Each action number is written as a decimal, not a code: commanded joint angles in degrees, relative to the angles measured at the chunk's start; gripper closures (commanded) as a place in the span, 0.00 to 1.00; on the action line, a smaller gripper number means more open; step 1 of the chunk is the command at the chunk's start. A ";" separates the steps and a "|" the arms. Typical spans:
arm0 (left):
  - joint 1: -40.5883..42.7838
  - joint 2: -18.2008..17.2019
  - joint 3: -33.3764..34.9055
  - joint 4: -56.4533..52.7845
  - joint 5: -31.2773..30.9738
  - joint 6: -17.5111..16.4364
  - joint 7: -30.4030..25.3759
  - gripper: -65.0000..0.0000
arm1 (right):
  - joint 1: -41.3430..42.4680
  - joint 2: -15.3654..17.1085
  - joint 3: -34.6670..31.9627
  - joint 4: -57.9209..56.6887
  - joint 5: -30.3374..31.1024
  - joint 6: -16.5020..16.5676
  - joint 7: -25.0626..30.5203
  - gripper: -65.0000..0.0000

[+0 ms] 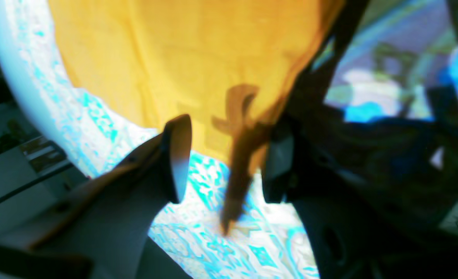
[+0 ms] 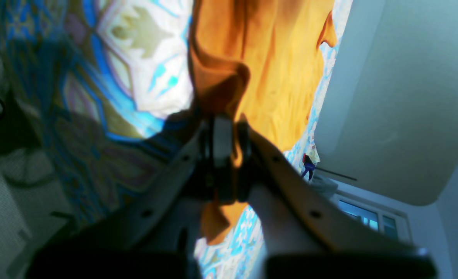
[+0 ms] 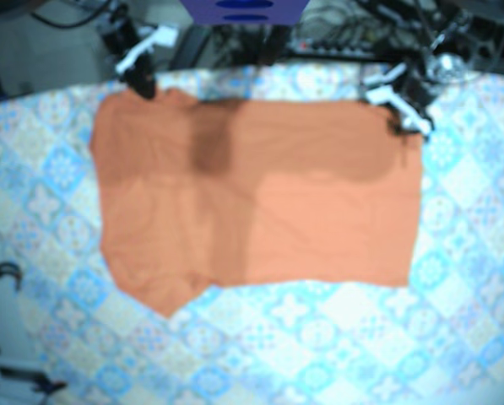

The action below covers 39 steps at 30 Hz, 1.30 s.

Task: Fold the T-shirt properly
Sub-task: 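Pull the held shirt edge toward the robot base with both grippers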

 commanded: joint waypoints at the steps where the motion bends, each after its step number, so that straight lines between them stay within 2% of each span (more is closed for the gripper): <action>1: -0.09 -0.94 -0.29 0.79 -0.03 0.81 0.12 0.57 | -0.46 0.29 0.25 0.61 0.72 -1.09 0.21 1.00; 9: 0.00 -0.85 -0.29 0.44 -0.03 0.81 0.12 0.58 | -0.46 0.29 0.25 0.61 0.72 -1.09 0.21 1.00; 15: 0.53 -0.85 -0.29 0.44 -0.03 0.81 0.12 0.85 | -0.46 0.29 0.25 0.61 0.72 -1.09 0.21 1.00; 21: 0.53 -0.67 -0.29 0.44 -0.03 0.90 0.12 0.88 | -0.37 0.29 0.25 0.61 0.72 -1.09 0.21 1.00; 22: 0.53 -0.67 -0.29 0.44 -0.03 0.90 0.12 0.90 | -0.37 0.29 0.25 0.61 0.72 -1.09 0.21 1.00; 24: 0.53 -0.67 -0.29 0.44 -0.03 0.90 0.20 1.00 | -0.37 0.29 0.25 0.61 0.72 -1.09 0.21 1.00; 30: 0.70 -0.59 -0.29 0.44 -0.03 0.90 0.20 1.00 | -0.46 0.73 0.78 0.61 0.72 -1.09 0.21 1.00; 36: 2.37 -0.67 -0.55 1.76 -0.03 0.99 -0.06 1.00 | -1.42 4.60 1.30 1.49 0.98 -1.09 0.12 1.00; 39: 5.01 -0.67 -2.13 4.13 -0.12 1.08 -0.32 1.00 | -2.48 5.04 3.24 2.37 0.98 -1.09 0.30 1.00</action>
